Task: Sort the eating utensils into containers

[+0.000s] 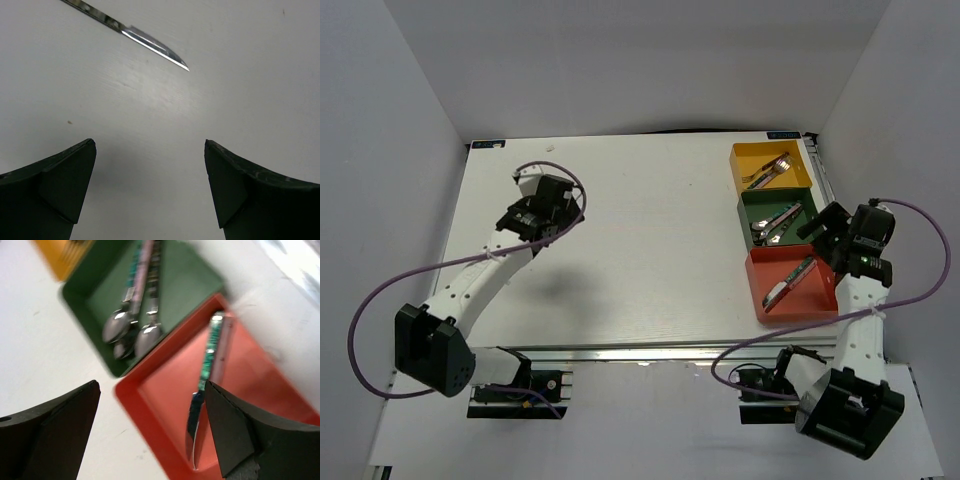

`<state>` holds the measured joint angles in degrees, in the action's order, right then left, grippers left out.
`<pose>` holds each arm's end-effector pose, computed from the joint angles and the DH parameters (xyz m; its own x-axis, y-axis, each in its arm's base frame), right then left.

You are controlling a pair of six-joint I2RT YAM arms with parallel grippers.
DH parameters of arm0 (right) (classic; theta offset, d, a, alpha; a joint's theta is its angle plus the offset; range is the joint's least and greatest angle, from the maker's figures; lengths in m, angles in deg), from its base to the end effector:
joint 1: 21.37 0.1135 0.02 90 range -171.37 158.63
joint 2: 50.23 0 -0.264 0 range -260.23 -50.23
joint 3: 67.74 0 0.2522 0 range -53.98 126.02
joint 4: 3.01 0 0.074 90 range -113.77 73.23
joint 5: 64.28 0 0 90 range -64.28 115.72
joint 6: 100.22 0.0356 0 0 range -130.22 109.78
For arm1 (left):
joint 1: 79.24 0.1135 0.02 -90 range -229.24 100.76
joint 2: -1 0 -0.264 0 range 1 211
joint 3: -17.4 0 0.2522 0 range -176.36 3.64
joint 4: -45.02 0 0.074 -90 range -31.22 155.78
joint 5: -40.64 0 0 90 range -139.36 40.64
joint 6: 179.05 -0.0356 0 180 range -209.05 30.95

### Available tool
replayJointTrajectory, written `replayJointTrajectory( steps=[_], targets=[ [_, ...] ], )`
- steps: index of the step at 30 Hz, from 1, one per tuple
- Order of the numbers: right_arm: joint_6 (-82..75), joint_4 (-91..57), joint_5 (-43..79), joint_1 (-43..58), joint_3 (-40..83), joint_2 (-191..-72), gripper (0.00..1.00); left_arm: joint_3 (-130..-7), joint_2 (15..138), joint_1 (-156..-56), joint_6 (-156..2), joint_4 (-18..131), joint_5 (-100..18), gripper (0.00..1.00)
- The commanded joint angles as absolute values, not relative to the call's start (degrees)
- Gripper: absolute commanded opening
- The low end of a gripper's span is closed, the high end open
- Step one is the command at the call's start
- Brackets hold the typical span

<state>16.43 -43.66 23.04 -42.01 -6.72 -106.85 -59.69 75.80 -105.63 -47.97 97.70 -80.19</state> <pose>0.2014 -0.0741 0.2885 -0.3525 0.6115 -0.7084 0.5314 0.7539 0.3864 0.2495 -0.1034 0.2978 -0.5787 -0.3428 -0.7400 -0.3864 0.9143 -0.1213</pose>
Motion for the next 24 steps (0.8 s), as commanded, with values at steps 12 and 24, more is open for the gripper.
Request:
replayJointTrajectory(
  steps=[12,24],
  targets=[
    [15.0,-43.2,17.4,-18.1,-4.8,-101.2,0.89,-95.8,117.7,-82.9,-22.9,117.8,-87.1,0.98],
    [13.1,-41.0,12.8,-16.2,-6.2,-99.3,0.90,-94.5,128.6,-79.5,-19.8,106.9,-81.1,0.80]
  ],
)
